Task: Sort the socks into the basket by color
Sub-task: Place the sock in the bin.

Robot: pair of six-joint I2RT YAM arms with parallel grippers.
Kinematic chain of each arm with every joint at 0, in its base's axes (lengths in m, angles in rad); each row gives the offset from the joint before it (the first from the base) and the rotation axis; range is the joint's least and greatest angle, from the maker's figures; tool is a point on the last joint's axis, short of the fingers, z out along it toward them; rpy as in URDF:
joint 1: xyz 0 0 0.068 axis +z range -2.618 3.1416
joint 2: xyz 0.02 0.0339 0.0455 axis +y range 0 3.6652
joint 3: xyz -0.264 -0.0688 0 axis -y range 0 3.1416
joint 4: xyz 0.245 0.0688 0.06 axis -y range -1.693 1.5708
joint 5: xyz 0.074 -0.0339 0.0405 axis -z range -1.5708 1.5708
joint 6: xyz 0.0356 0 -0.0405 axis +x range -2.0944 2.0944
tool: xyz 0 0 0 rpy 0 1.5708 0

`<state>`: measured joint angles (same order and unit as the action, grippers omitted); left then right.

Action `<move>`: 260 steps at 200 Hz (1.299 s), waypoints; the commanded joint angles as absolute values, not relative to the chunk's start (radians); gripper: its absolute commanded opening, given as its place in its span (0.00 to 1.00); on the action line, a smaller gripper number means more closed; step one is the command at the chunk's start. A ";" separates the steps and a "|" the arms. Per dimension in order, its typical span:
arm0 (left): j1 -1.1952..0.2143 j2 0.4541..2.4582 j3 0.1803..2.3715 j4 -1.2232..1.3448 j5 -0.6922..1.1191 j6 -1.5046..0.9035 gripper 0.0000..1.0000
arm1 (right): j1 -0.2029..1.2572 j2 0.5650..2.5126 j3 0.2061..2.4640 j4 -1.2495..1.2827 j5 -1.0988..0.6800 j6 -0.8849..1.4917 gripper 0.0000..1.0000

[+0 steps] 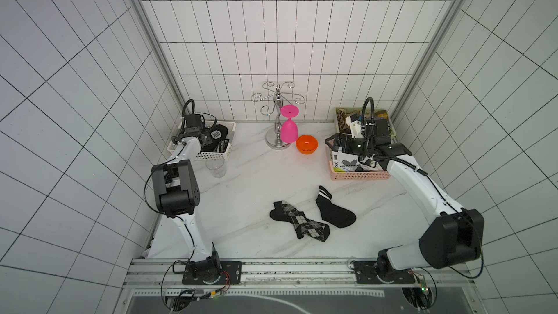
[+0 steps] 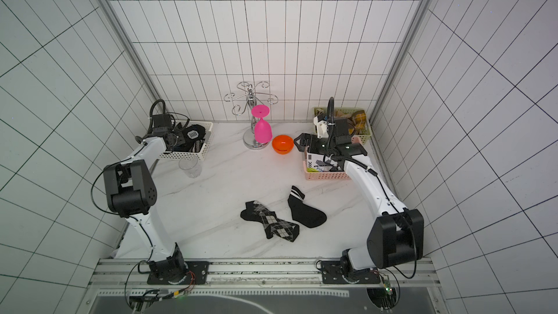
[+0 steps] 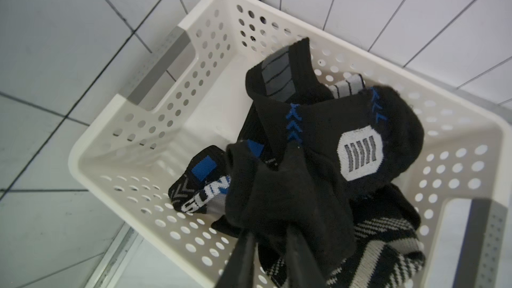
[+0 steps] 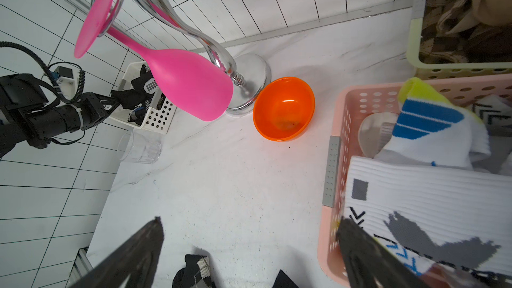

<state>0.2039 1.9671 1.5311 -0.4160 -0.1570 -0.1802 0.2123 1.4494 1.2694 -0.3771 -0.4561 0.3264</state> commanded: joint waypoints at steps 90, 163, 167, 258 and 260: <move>0.198 1.811 1.432 -0.322 -0.049 -0.192 0.58 | 0.226 1.471 1.254 -0.364 -0.483 0.304 0.99; 0.153 1.703 1.436 -0.366 -0.002 -0.174 0.58 | 0.230 1.449 1.238 -0.374 -0.466 0.301 0.99; 0.144 1.693 1.434 -0.370 0.003 -0.173 0.58 | 0.230 1.450 1.237 -0.376 -0.460 0.301 0.99; -0.268 1.383 1.184 -0.381 0.057 -0.217 0.58 | 0.270 1.447 1.212 -0.452 -0.410 0.282 0.99; -0.279 1.377 1.178 -0.383 0.056 -0.219 0.58 | 0.271 1.447 1.211 -0.452 -0.409 0.281 0.99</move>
<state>-0.1905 1.4422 1.2510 -0.3698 0.0406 -0.2028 0.2504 1.4631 1.2667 -0.4103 -0.4305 0.3073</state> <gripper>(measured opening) 0.577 0.992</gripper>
